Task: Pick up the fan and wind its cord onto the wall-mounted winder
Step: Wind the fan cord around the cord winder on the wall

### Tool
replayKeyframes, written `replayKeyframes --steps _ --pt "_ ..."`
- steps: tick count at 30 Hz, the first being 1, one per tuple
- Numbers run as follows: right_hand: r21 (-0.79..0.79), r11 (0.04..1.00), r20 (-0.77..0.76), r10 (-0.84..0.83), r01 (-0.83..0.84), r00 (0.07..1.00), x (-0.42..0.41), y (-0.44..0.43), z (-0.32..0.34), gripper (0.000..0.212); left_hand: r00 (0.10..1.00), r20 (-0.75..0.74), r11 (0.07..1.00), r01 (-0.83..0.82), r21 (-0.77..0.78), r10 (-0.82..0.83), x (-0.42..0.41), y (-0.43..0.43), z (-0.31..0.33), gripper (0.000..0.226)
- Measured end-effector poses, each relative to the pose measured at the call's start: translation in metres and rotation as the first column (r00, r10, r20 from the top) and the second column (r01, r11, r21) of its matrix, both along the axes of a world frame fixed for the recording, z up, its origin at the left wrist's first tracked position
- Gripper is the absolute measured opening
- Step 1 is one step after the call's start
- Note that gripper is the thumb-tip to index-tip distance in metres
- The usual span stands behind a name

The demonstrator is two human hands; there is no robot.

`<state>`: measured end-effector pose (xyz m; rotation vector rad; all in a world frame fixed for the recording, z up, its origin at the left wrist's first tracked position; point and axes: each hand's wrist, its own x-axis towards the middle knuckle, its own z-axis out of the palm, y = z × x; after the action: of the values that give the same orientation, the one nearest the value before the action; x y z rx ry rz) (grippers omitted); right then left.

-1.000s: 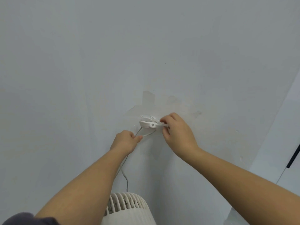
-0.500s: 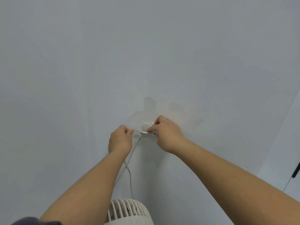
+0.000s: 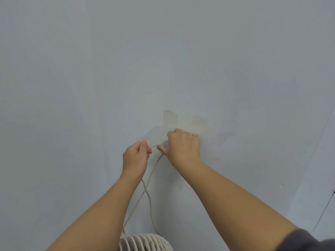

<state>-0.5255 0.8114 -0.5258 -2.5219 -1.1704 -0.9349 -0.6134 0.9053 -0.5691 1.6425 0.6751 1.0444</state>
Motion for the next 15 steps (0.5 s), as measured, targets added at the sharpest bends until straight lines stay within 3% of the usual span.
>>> replayKeyframes --steps 4,9,12,15 --pt "0.013 1.0 0.048 -0.009 0.008 0.999 0.003 0.0 0.001 0.034 0.998 -0.036 0.996 0.051 -0.067 -0.053 -0.005 -0.002 -0.004 0.036" --pt "0.023 0.999 -0.028 0.045 -0.045 0.999 0.006 -0.008 0.009 0.01 0.974 -0.049 0.973 0.217 -0.075 -0.221 0.001 -0.013 -0.002 0.046" --pt "0.031 0.998 -0.071 0.053 -0.051 0.996 0.01 -0.014 0.014 0.008 0.902 -0.058 0.896 0.415 -0.159 -0.428 0.002 -0.017 -0.003 0.052" --pt "0.0 0.995 -0.118 0.1 -0.1 0.988 0.015 -0.022 0.019 0.017 0.793 -0.163 0.804 0.548 -0.23 -0.587 -0.001 -0.017 -0.007 0.058"
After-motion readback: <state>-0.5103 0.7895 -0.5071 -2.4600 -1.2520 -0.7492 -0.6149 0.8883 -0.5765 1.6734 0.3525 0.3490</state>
